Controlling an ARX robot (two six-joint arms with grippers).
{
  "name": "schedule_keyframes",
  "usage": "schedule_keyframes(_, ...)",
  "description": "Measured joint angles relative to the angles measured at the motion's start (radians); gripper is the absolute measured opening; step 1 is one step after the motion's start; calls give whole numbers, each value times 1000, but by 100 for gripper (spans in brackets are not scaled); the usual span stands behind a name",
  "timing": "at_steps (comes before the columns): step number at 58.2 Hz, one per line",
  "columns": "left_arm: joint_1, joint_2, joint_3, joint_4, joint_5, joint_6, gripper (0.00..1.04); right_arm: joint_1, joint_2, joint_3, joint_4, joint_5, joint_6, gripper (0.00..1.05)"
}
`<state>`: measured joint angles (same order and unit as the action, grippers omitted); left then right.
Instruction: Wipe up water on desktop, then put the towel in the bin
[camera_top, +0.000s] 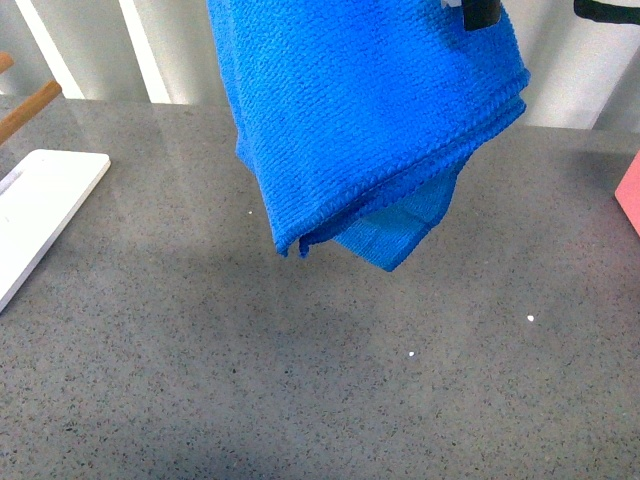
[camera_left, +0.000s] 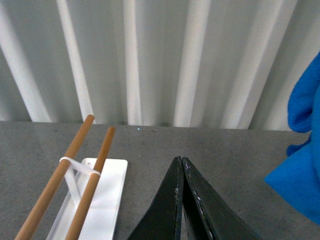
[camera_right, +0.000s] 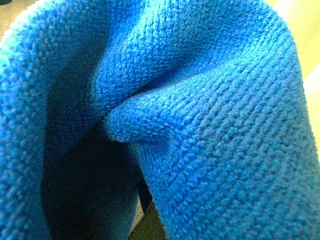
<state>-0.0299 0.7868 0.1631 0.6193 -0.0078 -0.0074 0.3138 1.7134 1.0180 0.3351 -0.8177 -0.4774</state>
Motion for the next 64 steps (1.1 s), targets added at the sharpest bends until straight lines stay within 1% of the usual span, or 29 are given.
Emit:
schedule_keyframes(9, 27, -67, -41, -27, 3, 0, 3, -4, -5, -5, 2, 5, 0, 3)
schedule_keyframes(19, 28, -137, -75, -64, 6, 0, 3, -5, -5, -14, 10, 8, 3, 3)
schedule_keyframes(35, 28, -302, -125, -178, 6, 0, 3, -4, -8, -28, 35, 27, 19, 3)
schedule_keyframes(37, 28, -306, -139, -161, 6, 0, 3, -5, -9, -31, 40, 27, 21, 3)
schedule_keyframes(43, 28, -330, -141, -165, 8, 0, 3, -5, -13, -38, 43, 30, 24, 3)
schedule_keyframes(64, 28, -470, -141, -300, 8, 0, 3, -17, -21, -61, 56, 33, 37, 3)
